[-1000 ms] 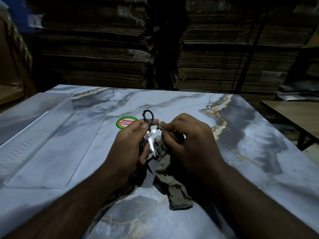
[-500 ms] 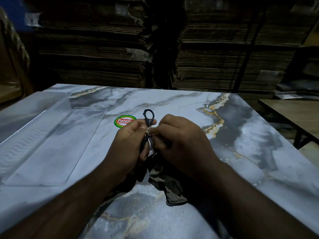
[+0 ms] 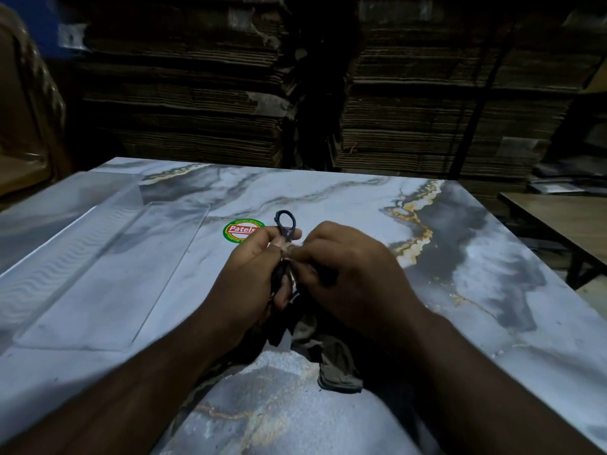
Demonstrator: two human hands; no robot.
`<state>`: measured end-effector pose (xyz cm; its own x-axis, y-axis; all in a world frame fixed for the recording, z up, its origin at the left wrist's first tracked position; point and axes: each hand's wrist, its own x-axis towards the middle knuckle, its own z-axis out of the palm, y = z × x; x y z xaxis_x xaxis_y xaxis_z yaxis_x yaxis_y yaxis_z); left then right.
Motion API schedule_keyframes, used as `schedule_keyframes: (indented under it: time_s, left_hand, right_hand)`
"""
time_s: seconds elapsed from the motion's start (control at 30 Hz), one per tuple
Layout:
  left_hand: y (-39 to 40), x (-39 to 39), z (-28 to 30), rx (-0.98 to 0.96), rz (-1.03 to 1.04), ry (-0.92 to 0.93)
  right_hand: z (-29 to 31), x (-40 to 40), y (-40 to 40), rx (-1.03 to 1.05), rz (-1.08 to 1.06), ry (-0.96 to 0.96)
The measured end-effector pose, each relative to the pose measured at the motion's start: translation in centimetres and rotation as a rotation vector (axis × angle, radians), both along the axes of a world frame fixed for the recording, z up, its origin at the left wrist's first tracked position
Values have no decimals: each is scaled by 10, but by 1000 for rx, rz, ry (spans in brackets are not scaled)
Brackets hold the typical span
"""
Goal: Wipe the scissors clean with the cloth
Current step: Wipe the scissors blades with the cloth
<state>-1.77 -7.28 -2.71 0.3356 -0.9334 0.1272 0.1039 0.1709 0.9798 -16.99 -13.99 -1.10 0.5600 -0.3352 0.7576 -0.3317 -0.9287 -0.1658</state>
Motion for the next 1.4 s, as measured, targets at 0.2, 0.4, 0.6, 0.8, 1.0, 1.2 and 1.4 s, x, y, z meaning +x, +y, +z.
schedule_keyframes:
  time_s: [0.2,0.4,0.6,0.8,1.0,1.2,1.4]
  left_hand:
    - [-4,-1,0,5,13,-30]
    - [-2,2,0,9,34,-53]
    - [2,1,0,-54,25,-145]
    - [1,-3,0,-10,-3,-187]
    - [2,1,0,-44,14,-203]
    - [3,-3,5,37,-107,129]
    - [9,16,19,235,-545,508]
  right_hand:
    - [-1,-2,-12,18,-64,45]
    - [1,-17,-16,40,-62,-60]
    - [-2,5,-10,24,-31,-18]
    - [5,-23,-24,27,-107,-142]
    - [0,-8,-18,10,-60,-20]
    - [3,-27,-30,217,-102,-152]
    - [-1,-7,-13,724,213,-158]
